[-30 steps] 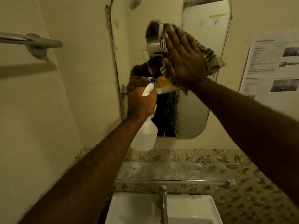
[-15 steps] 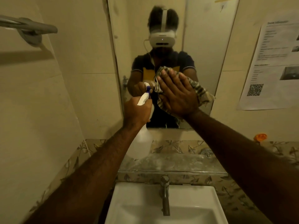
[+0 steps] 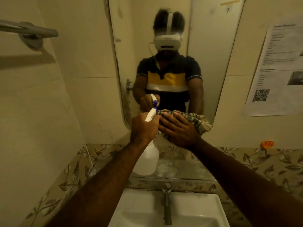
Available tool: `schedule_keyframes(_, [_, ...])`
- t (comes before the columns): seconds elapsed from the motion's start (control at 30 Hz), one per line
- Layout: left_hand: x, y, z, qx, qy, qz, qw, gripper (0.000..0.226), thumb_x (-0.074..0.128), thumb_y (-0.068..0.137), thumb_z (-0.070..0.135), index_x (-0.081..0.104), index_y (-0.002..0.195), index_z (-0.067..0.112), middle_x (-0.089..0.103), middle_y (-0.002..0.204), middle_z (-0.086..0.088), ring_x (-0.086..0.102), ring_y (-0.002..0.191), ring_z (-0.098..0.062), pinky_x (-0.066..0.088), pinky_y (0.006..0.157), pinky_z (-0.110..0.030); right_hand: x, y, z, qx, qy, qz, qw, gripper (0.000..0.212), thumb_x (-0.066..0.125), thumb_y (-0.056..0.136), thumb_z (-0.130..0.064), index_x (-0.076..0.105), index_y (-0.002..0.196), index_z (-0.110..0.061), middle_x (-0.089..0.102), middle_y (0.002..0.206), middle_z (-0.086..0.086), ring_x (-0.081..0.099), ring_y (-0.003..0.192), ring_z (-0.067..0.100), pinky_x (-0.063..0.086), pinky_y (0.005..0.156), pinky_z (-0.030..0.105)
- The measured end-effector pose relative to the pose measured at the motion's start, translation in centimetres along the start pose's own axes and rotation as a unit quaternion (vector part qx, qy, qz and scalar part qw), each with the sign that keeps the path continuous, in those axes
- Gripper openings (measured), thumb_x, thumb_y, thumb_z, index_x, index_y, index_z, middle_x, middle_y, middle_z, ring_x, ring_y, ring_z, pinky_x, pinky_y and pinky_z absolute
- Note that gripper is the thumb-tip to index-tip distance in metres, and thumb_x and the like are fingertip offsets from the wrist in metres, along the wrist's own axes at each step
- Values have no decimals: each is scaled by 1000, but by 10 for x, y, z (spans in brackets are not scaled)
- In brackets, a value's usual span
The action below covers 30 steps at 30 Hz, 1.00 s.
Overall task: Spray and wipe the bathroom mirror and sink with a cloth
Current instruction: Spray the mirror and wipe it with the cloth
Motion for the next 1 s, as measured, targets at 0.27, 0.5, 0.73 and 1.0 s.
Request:
schedule_keyframes(0.27, [21, -3, 12, 22, 11, -12, 1000, 13, 61, 92, 25, 67, 88, 15, 65, 69, -3, 68, 62, -21, 62, 55, -43, -3, -32, 17, 121, -38, -8, 992, 66, 57, 98, -45, 35, 158, -25, 33, 165, 6, 29, 153, 28, 32, 120, 54])
schedule_keyframes(0.5, [34, -6, 34, 40, 28, -35, 998, 19, 58, 92, 25, 66, 80, 13, 68, 71, -11, 68, 56, -24, 62, 54, -41, -28, -12, 52, 317, -32, 9, 948, 57, 22, 107, -47, 25, 160, -26, 19, 168, 8, 15, 157, 32, 19, 124, 55])
schedule_keyframes(0.73, [34, -2, 86, 83, -9, -35, 996, 15, 57, 96, 25, 60, 86, 14, 68, 78, -14, 69, 63, -25, 63, 56, -41, -64, 38, 118, 476, -46, 63, 876, 57, 24, 108, -43, 25, 161, -22, 22, 168, 13, 16, 156, 33, 14, 126, 53])
schedule_keyframes(1.0, [-2, 29, 143, 155, -30, 15, 987, 23, 58, 94, 25, 65, 105, 6, 69, 86, -12, 69, 62, -20, 59, 46, -33, -120, 125, 189, 527, -51, 129, 838, 58, 23, 108, -43, 20, 162, -22, 17, 170, 12, 13, 157, 34, 14, 126, 53])
Point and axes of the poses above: each hand's wrist, its own y-axis towards the middle knuckle, its own x-axis out of the palm, z = x × y, the point moved 4 cm from there along y, towards the middle knuckle
